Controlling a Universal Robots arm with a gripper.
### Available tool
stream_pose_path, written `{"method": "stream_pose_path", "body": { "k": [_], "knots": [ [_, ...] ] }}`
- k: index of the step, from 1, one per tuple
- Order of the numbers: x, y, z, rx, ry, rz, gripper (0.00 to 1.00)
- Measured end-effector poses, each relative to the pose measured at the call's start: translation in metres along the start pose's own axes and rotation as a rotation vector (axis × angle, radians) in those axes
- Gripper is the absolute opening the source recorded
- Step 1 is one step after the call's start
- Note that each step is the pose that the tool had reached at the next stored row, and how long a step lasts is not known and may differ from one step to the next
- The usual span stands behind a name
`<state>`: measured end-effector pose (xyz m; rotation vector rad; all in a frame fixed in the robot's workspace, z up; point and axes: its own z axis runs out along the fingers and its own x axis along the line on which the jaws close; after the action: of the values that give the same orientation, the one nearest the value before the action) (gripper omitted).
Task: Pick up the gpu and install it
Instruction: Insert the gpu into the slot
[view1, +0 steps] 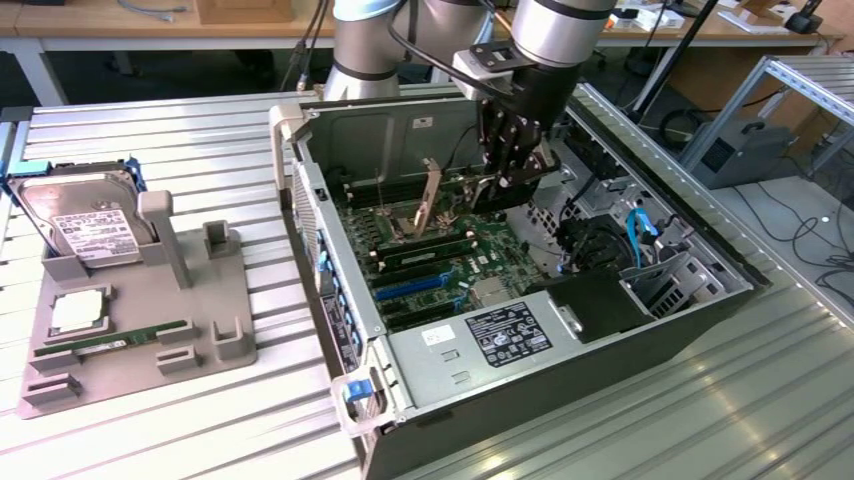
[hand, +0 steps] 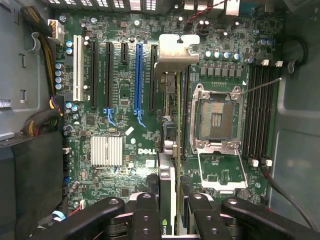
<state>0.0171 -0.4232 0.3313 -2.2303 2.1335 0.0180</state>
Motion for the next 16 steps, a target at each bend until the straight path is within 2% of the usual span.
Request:
{"method": "stream_pose_path", "body": {
  "k": [16],
  "knots": [
    [0.002, 0.0003, 0.0037, 0.0001, 0.0, 0.0, 0.27]
  ]
}}
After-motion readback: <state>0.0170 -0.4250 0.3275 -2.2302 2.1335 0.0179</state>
